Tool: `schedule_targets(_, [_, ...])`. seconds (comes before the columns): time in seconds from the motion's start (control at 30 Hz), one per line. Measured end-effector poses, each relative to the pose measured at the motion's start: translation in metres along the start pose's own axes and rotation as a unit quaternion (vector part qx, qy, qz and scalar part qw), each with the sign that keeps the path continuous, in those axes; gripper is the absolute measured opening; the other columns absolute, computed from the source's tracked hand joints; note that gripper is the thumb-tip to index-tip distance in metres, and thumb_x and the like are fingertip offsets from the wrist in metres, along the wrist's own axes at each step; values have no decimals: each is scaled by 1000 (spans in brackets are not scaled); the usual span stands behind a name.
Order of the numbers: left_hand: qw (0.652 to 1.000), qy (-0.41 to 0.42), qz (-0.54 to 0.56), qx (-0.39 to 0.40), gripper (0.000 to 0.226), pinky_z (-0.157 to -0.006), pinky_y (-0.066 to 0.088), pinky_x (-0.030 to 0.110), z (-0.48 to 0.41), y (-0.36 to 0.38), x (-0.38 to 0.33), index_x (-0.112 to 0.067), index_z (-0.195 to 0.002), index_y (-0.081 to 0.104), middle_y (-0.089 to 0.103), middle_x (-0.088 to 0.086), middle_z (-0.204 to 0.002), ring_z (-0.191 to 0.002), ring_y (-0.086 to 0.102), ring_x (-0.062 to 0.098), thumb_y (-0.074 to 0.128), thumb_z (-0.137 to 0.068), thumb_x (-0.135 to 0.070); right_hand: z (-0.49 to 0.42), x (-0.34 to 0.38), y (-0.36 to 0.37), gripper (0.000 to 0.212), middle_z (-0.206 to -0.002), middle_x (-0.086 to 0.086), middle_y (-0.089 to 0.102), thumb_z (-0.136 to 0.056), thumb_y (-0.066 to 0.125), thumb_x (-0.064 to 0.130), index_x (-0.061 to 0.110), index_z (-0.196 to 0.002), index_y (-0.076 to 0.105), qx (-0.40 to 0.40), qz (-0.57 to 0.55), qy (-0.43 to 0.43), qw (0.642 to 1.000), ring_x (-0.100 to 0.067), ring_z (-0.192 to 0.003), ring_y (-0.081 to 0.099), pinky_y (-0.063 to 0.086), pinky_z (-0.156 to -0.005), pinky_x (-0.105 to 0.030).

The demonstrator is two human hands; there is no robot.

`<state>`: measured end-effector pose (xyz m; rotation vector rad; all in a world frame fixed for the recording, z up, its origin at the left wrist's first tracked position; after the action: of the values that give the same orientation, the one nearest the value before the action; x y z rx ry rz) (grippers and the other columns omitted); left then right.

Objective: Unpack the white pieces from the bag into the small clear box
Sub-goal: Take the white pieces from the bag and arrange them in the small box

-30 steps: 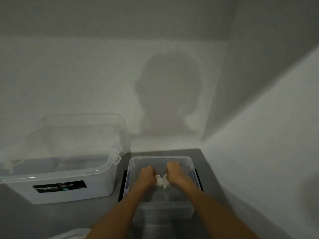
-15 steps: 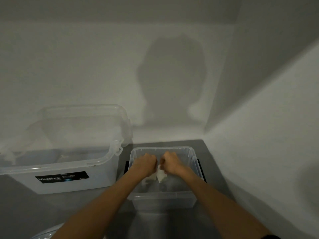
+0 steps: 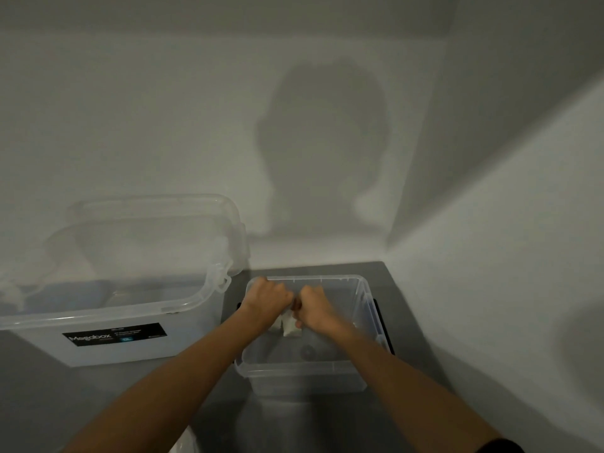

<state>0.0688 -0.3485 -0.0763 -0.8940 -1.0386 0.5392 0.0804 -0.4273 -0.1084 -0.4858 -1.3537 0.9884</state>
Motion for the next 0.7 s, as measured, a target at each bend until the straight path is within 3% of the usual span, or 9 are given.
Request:
schedule_targets(0.1, [1000,-8,-10,-12,19,-90,49,39,0,1,0,-16,-108,63,67,1,-107,-100,65,23,52,-94,-9,-1,3,1,15,-86,-22,69,-85,56,-5,-4,-75,67,-17,14,-7,1000,-31,-80,70,58,-73,-43])
schedule_targets(0.2, [1000,-21,-13,-14,17,-88,50,39,-1,3,0,-17,-104,63,68,1,-103,-97,66,22,53,-93,-9,-2,5,3,24,-85,-22,67,-89,50,-4,2,-67,60,-25,25,-6,999,-33,-83,68,56,-71,-36])
schedule_targets(0.27, [999,-23,-18,-20,16,-87,51,38,-1,2,0,-17,-103,63,68,0,-100,-94,67,22,54,-93,-8,-2,5,1,18,-83,-19,61,-90,47,-4,-5,-87,64,-32,48,-7,998,-35,-90,66,46,-65,-32])
schedule_targets(0.37, [999,-29,-19,-27,17,-86,51,38,-1,1,0,-17,-104,62,68,-1,-98,-93,67,21,55,-92,-7,0,7,-2,19,-101,-23,64,-92,46,-5,-6,-103,62,-38,102,-16,994,-35,-98,63,36,-66,-29])
schedule_targets(0.53, [999,-39,-26,-24,15,-80,52,35,-1,3,1,-19,-99,63,68,-3,-93,-86,67,18,55,-92,-8,-1,7,0,18,-110,-23,64,-92,50,-2,-4,-105,62,-32,127,-19,991,-35,-101,62,48,-77,-36])
schedule_targets(0.7, [999,-33,-25,-10,12,-85,51,37,1,3,1,-18,-99,64,69,-3,-93,-90,67,18,58,-91,-10,-1,5,-1,22,-112,-24,63,-93,48,-3,-5,-111,61,-34,139,-6,990,-37,-104,61,49,-83,-38])
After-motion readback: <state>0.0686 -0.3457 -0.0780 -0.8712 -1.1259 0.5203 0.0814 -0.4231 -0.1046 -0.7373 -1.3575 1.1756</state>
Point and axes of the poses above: each hand's wrist, its own z-axis away from the middle knuckle, its own y-axis out of the palm, x = y × z, the point moved 6 cm from there along -z, towards the middle knuckle
